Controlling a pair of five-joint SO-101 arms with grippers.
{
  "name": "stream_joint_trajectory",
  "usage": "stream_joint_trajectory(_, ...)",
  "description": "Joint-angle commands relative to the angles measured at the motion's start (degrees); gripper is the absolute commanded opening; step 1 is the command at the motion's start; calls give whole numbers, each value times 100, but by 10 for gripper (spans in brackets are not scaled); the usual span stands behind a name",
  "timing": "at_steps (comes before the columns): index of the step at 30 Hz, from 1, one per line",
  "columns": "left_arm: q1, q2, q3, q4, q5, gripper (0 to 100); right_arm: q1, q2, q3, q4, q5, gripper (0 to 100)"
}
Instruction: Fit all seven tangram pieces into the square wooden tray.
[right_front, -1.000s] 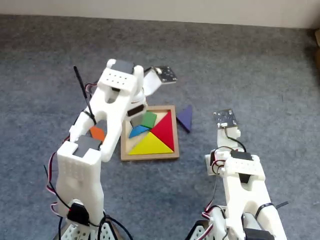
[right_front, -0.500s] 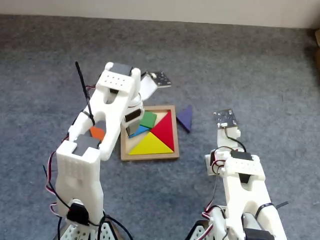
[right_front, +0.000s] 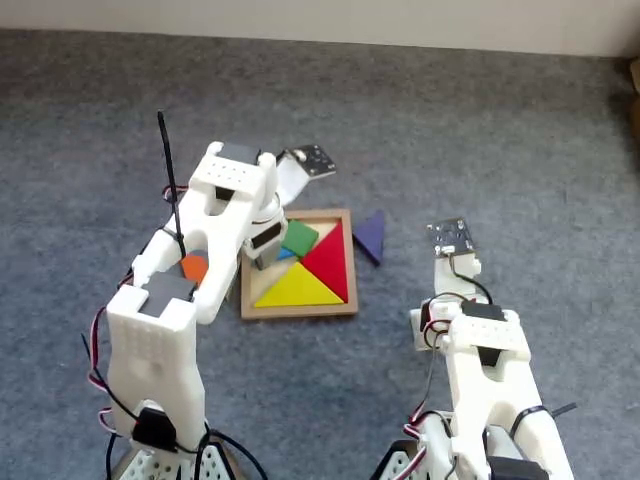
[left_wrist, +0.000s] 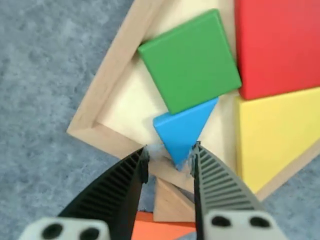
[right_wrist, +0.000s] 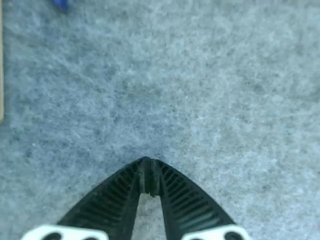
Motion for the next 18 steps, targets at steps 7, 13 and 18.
stream_joint_trajectory(7, -101, -84, -664, -79, 79, 147, 48, 48, 4, -171, 26, 6)
stream_joint_trajectory(13, 136, -22, -787, 273, 70, 147, 48, 48, 4, -171, 26, 6)
stream_joint_trajectory(18, 286, 136, -690, 255, -185, 148, 48, 48, 4, -171, 26, 6)
